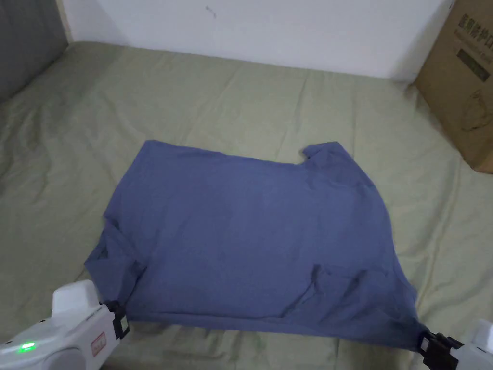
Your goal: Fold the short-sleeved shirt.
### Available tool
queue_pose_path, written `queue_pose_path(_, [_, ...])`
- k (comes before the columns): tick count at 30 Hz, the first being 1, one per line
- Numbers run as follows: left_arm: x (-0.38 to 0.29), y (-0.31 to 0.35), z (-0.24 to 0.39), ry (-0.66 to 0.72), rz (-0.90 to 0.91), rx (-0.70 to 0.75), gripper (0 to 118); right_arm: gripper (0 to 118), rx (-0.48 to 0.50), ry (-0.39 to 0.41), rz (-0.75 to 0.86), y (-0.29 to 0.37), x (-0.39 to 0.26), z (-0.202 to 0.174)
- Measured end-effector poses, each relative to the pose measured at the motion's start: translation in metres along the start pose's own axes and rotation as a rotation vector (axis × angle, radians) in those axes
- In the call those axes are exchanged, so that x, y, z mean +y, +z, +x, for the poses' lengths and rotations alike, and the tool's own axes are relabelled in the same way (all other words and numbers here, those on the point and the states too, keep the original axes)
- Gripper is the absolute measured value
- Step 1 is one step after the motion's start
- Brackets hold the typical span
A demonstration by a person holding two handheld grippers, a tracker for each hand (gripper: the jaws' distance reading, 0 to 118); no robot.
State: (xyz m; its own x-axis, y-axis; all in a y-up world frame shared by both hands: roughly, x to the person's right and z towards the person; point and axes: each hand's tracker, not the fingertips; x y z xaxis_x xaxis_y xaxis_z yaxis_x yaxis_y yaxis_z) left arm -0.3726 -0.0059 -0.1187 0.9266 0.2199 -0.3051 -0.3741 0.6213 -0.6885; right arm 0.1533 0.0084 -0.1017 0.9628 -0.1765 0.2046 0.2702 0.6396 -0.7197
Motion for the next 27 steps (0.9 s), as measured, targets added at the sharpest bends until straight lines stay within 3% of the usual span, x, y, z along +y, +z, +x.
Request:
queue_pose_path(1, [0.003, 0.002, -0.002, 0.038, -0.008, -0.008, 1, 3, 0.003, 0.002, -0.004, 0.0, -0.003, 0.001])
queue_pose_path(3, [0.012, 0.009, -0.007, 0.079, -0.004, 0.038, 32, 10, -0.006, 0.016, -0.018, 0.003, -0.006, 0.002])
queue_pose_path(4, [0.013, 0.014, -0.01, 0.091, 0.021, 0.069, 52, 29, -0.036, 0.023, -0.015, 0.005, -0.005, 0.003])
queue_pose_path(6, [0.025, 0.028, -0.024, 0.117, 0.075, 0.086, 101, 91, -0.041, 0.022, 0.004, 0.013, 0.002, 0.009])
queue_pose_path(7, [0.032, 0.035, -0.03, 0.13, 0.098, 0.104, 114, 102, -0.046, 0.029, 0.012, 0.019, 0.007, 0.01])
queue_pose_path(8, [0.038, 0.048, -0.032, 0.141, 0.139, 0.121, 118, 103, -0.048, 0.054, 0.038, 0.028, 0.015, 0.01])
queue_pose_path(11, [0.063, 0.074, -0.039, 0.138, 0.306, 0.145, 118, 103, -0.097, 0.152, 0.154, 0.053, 0.04, 0.002])
queue_pose_path(13, [0.074, 0.086, -0.03, 0.062, 0.407, 0.179, 118, 103, -0.093, 0.191, 0.24, 0.067, 0.053, -0.008])
queue_pose_path(17, [0.087, 0.098, 0.001, -0.11, 0.533, 0.171, 118, 107, -0.056, 0.22, 0.406, 0.089, 0.072, -0.034])
queue_pose_path(20, [0.09, 0.101, 0.018, -0.143, 0.566, 0.084, 118, 108, -0.031, 0.213, 0.463, 0.095, 0.078, -0.054])
queue_pose_path(22, [0.087, 0.1, 0.028, -0.159, 0.575, 0.079, 102, 100, 0.013, 0.214, 0.503, 0.097, 0.078, -0.064])
queue_pose_path(23, [0.085, 0.099, 0.032, -0.197, 0.583, 0.063, 81, 89, 0.014, 0.216, 0.508, 0.097, 0.077, -0.069])
queue_pose_path(24, [0.083, 0.098, 0.032, -0.228, 0.58, 0.066, 81, 85, 0.019, 0.221, 0.517, 0.098, 0.077, -0.073])
queue_pose_path(25, [0.081, 0.096, 0.035, -0.251, 0.573, 0.073, 71, 80, 0.023, 0.224, 0.523, 0.099, 0.076, -0.077])
queue_pose_path(26, [0.079, 0.094, 0.038, -0.263, 0.564, 0.081, 49, 69, 0.036, 0.235, 0.527, 0.099, 0.075, -0.08])
queue_pose_path(27, [0.078, 0.093, 0.04, -0.258, 0.556, 0.074, 12, 41, 0.053, 0.24, 0.527, 0.098, 0.075, -0.083])
